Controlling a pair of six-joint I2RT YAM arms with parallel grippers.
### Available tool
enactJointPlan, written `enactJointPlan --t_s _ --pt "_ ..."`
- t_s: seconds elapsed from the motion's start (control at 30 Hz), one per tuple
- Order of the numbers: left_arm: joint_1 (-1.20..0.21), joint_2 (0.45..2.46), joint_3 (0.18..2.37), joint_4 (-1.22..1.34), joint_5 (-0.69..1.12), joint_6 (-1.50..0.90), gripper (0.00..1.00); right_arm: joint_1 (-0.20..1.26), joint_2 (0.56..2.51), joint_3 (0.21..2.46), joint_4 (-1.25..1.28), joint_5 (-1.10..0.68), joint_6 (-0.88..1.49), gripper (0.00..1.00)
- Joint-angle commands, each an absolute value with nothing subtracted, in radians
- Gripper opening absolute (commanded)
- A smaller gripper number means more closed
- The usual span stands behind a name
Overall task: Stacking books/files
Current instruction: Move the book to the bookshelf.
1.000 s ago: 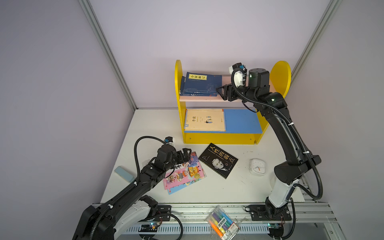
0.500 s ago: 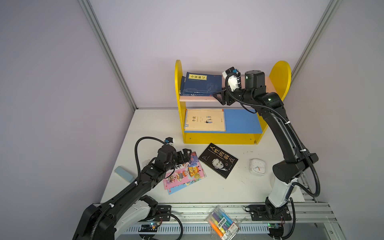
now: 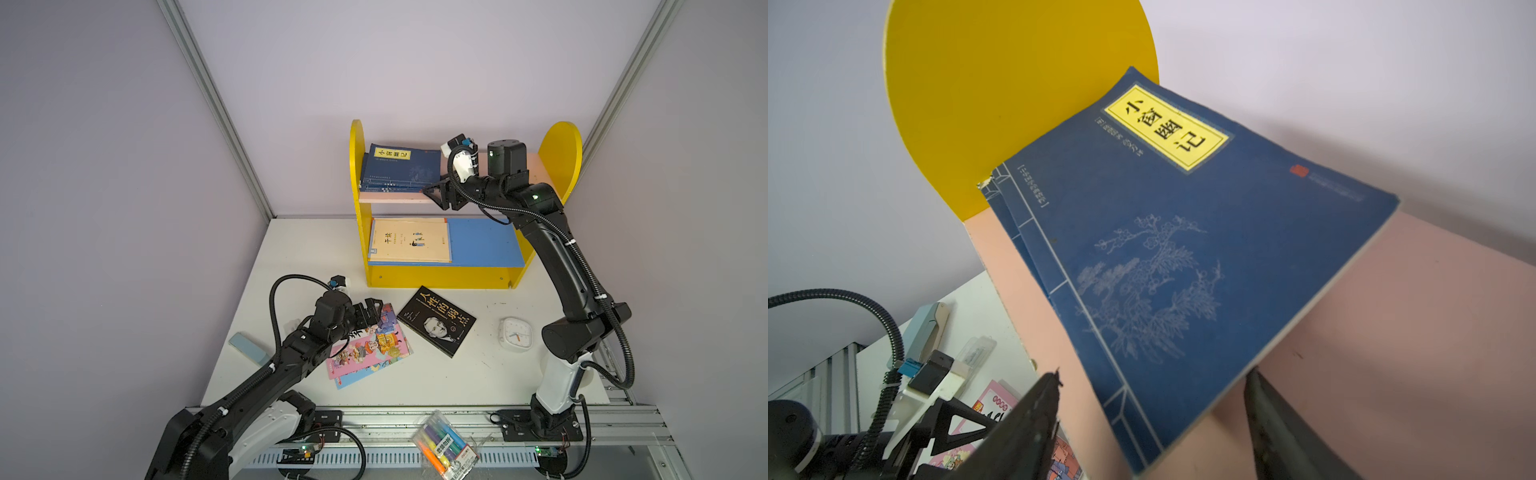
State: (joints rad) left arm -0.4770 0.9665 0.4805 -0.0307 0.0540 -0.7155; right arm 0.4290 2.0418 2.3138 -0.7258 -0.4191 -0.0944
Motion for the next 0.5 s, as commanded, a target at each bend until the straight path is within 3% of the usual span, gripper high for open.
enactJointPlan --t_s 0.0,0.47 --pt "-0.475 0.968 0.485 -0.002 0.064 -0.713 0.98 0.426 2.050 2.322 -0.686 -0.448 -0.105 0.72" --pt "-0.471 0.976 0.493 0.000 0.069 -0.711 0.98 0.368 2.025 2.243 -0.510 -0.470 0.153 0.72"
